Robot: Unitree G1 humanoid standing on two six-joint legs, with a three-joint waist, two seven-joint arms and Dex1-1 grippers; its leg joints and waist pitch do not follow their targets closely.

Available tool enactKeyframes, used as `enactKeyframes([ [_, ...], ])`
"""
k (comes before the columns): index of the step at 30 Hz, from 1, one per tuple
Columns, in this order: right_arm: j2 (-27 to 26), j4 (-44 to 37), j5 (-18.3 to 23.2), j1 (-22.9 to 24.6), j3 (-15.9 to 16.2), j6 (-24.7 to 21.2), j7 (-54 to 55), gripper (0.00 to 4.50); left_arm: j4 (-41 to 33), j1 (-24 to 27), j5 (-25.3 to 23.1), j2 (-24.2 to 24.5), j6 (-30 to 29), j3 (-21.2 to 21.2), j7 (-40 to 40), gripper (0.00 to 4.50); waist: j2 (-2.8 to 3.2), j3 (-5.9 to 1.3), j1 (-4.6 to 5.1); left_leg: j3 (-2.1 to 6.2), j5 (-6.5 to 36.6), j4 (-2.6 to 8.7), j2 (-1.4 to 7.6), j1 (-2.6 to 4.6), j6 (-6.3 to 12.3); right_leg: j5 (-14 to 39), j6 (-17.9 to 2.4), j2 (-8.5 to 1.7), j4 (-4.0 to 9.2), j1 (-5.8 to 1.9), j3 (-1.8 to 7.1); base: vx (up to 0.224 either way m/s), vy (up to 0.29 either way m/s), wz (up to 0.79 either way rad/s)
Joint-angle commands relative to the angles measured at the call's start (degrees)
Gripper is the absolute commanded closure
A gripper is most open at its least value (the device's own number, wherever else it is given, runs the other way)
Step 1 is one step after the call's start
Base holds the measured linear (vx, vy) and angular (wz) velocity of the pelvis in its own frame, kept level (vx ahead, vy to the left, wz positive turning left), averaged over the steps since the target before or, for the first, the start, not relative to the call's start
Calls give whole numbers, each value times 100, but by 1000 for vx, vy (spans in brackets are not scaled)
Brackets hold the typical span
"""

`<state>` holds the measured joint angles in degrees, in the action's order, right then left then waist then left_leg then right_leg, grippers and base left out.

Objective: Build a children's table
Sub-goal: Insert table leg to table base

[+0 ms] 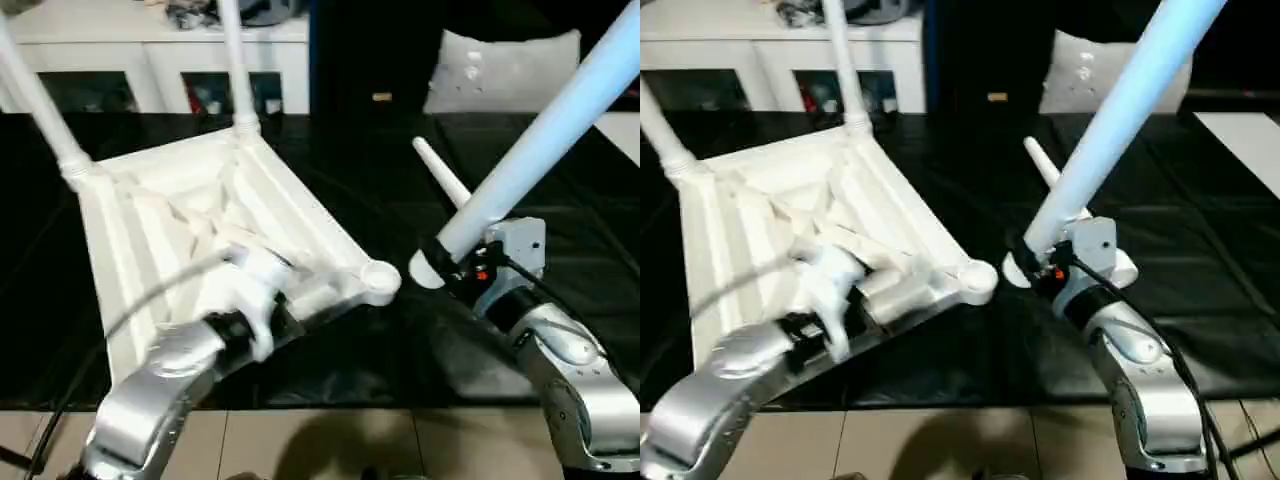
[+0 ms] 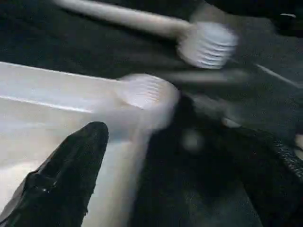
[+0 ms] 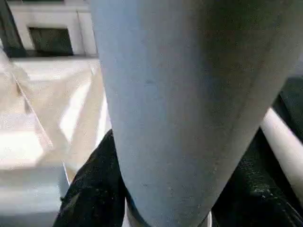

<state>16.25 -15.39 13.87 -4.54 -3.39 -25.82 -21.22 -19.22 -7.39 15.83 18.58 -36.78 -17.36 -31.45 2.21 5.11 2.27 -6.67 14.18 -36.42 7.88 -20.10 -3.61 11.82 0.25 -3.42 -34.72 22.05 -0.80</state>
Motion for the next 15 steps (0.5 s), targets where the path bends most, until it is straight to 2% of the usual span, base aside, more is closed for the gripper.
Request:
enactKeyframes([
  [1, 29, 34, -41, -67, 21, -105, 15, 261, 121, -111, -154, 47, -233, -130, -48, 0, -36, -188, 23, 121, 2076, 585, 251, -21, 17, 3309, -491, -340, 604, -113, 146, 0, 0, 0],
  [2, 31, 42, -40, -116, 35, -72, -4, 261, 313, -230, -288, -46, -206, -102, 101, 0, -15, -144, 78, 97, 1842, 578, 244, -74, 114, 3133, -573, -329, 616, -108, 157, 0, 0, 0],
  [3, 34, 41, -32, -148, 49, -49, -12, 261, 445, -316, -372, -105, -174, -74, 195, 30, -7, -137, 98, 99, 1833, 578, 236, -93, 129, 3216, -552, -316, 606, -120, 135, 0, 0, 0],
  [4, 32, 35, -1, -177, 55, -33, -39, 261, 599, -398, -468, -159, -26, -21, 268, 37, -4, -157, 103, 85, 1692, 535, 212, -85, 175, 3294, -517, -327, 643, -121, 131, 0, 0, 0],
  [5, 33, 28, 25, -192, 62, -23, -55, 261, 685, -461, -492, -157, 47, 3, 300, 45, -18, -171, 113, 85, 1547, 530, 211, -114, 207, 3207, -531, -335, 626, -142, 146, 0, 0, 0],
  [6, 55, -1, -3, -170, 115, -2, -79, 261, 797, -541, -504, -105, 29, 61, 362, 45, -31, -219, 122, 73, 1210, 522, 219, -160, 274, 2878, -624, -332, 592, -176, 156, 0, 0, 0],
  [7, 60, -7, -13, -158, 134, 3, -86, 261, 826, -567, -499, -80, 21, 73, 371, 58, -45, -227, 116, 63, 1095, 520, 224, -160, 311, 2709, -689, -327, 579, -171, 155, 0, 0, 0],
  [8, 73, 0, -60, -130, 169, 29, -86, 261, 836, -588, -462, -48, -36, 89, 366, 73, -27, -182, 142, 45, 1335, 534, 234, -137, 359, 2678, -807, -308, 582, -118, 143, 0, 0, 0],
  [9, 78, -12, -94, -80, 207, 52, -90, 261, 795, -567, -430, -11, -113, 91, 352, 82, -89, -206, 151, 40, 1419, 529, 231, -135, 353, 2834, -794, -310, 585, -127, 135, 0, 0, 0],
  [10, 78, -12, -94, -80, 207, 52, -90, 261, 795, -567, -430, -11, -113, 91, 352, 86, -32, -199, 152, 56, 1471, 528, 242, -130, 311, 2938, -792, -326, 570, -106, 139, 0, 0, 0],
  [11, 81, -32, -102, -39, 232, 35, -100, 261, 715, -534, -401, 31, -207, 58, 306, 93, -59, -235, 159, 54, 1425, 523, 254, -130, 319, 2826, -813, -323, 565, -117, 142, 0, 0, 0],
  [12, 81, -32, -102, -39, 232, 35, -100, 261, 715, -534, -401, 31, -207, 58, 306, 105, -29, -231, 151, 59, 1325, 535, 281, -136, 339, 2489, -911, -320, 531, -109, 153, 0, 0, 0],
  [13, 48, -28, -98, -26, 251, 13, -83, 261, 610, -487, -357, 67, -375, 37, 279, 117, -196, -283, 170, 28, 1140, 530, 296, -163, 385, 2068, -1020, -313, 507, -156, 160, 0, 0, 0],
  [14, -30, -45, -72, -26, 267, -28, -28, 261, 495, -422, -348, 69, -570, 68, 320, 127, -132, -278, 134, 28, 900, 531, 308, -160, 450, 1706, -1153, -323, 453, -155, 168, 59, 5, 2],
  [15, -30, -45, -72, -26, 267, -28, -28, 261, 495, -422, -348, 69, -570, 68, 320, 132, -97, -289, 134, 25, 811, 520, 319, -149, 476, 1538, -1225, -330, 434, -152, 173, 69, -3, 3],
])
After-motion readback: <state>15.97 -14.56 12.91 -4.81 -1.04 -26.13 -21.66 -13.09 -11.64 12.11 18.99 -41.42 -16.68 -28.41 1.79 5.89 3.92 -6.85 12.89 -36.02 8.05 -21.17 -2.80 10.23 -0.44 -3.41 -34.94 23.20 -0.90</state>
